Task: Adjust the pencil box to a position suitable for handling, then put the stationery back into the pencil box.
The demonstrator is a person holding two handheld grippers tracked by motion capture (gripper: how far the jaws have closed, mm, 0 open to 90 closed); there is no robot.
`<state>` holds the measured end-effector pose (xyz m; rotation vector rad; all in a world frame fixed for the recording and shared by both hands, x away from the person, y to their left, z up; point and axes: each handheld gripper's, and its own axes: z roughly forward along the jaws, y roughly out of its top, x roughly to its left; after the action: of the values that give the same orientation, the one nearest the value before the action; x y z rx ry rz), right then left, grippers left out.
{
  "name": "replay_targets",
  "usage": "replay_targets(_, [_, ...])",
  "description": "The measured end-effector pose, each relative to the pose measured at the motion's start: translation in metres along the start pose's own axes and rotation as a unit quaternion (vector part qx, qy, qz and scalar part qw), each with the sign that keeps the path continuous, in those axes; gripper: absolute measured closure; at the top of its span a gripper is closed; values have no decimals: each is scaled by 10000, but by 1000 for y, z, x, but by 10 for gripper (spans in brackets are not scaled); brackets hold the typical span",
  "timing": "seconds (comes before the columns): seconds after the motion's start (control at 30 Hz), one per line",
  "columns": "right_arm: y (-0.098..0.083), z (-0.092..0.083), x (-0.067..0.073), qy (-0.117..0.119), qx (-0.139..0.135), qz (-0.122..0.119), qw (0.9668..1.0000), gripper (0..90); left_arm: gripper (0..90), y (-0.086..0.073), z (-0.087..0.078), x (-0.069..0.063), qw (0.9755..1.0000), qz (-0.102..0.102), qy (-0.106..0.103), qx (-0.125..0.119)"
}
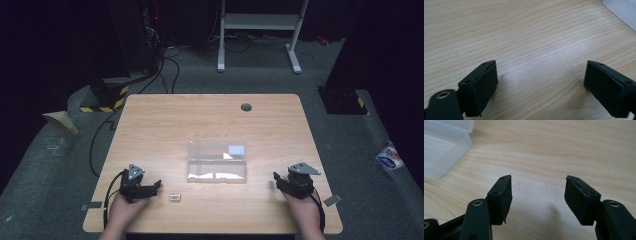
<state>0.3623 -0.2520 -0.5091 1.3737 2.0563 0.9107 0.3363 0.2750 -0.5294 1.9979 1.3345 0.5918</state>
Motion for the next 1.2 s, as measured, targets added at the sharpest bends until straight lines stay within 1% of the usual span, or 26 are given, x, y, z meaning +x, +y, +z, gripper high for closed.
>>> replay_targets(0.07, [-6,1,-3,-19,122,17,9999,374,134,-1,-1,0,10000,10,-3,-12])
replay_targets(0.13, [-10,1,-6,-13,177,63,9998,369,138,-1,-1,1,10000,30,0,-11])
replay_targets(0.23, [-16,2,-7,12,215,209,9996,336,141,-2,-2,0,10000,11,-6,-56])
replay_targets(0.33, [-17,2,-6,9,237,207,9995,327,151,-1,-4,-2,9998,170,86,-37])
replay_targets(0.4, [-17,2,-6,8,226,170,9996,322,151,0,-6,-2,9997,221,68,5])
replay_targets(0.43, [-17,2,-6,11,235,168,9996,322,152,-1,-7,-2,9998,183,8,-9])
replay_targets(0.47, [-17,2,-6,13,232,168,9996,321,152,0,-10,-3,9998,145,-61,-74])
replay_targets(0.5, [-17,2,-6,19,231,172,9996,322,152,1,-13,-4,9997,158,-120,-143])
replay_targets(0.57, [-17,2,-6,-52,237,231,9994,323,163,4,-21,-8,9990,158,-231,-338])
replay_targets(0.67, [-17,2,-5,-89,220,252,9994,325,172,10,-28,-13,9979,136,-374,-502])
replay_targets(0.73, [-17,2,-5,-96,217,246,9994,325,173,14,-31,-20,9971,235,-388,-604])
replay_targets(0.8, [-17,2,-5,-100,222,277,9993,328,191,14,-33,-25,9960,285,-422,-738])
replay_targets(0.87, [-17,2,-5,-108,220,284,9993,330,202,13,-34,-29,9955,323,-506,-735])
replay_targets(0.93, [-17,2,-5,-115,227,264,9993,330,206,12,-32,-32,9952,269,-650,-687])
replay_targets(1.0, [-17,2,-5,-113,213,265,9994,331,235,10,-31,-33,9946,225,-786,-646])
replay_targets(1.03, [-17,2,-5,-113,217,277,9993,332,243,10,-30,-33,9944,197,-824,-624])
replay_targets(1.13, [-17,2,-5,-116,221,282,9993,339,245,11,-29,-34,9938,199,-885,-640])
replay_targets(1.2, [-17,3,-5,-116,224,286,9993,341,255,11,-29,-35,9927,185,-971,-686])
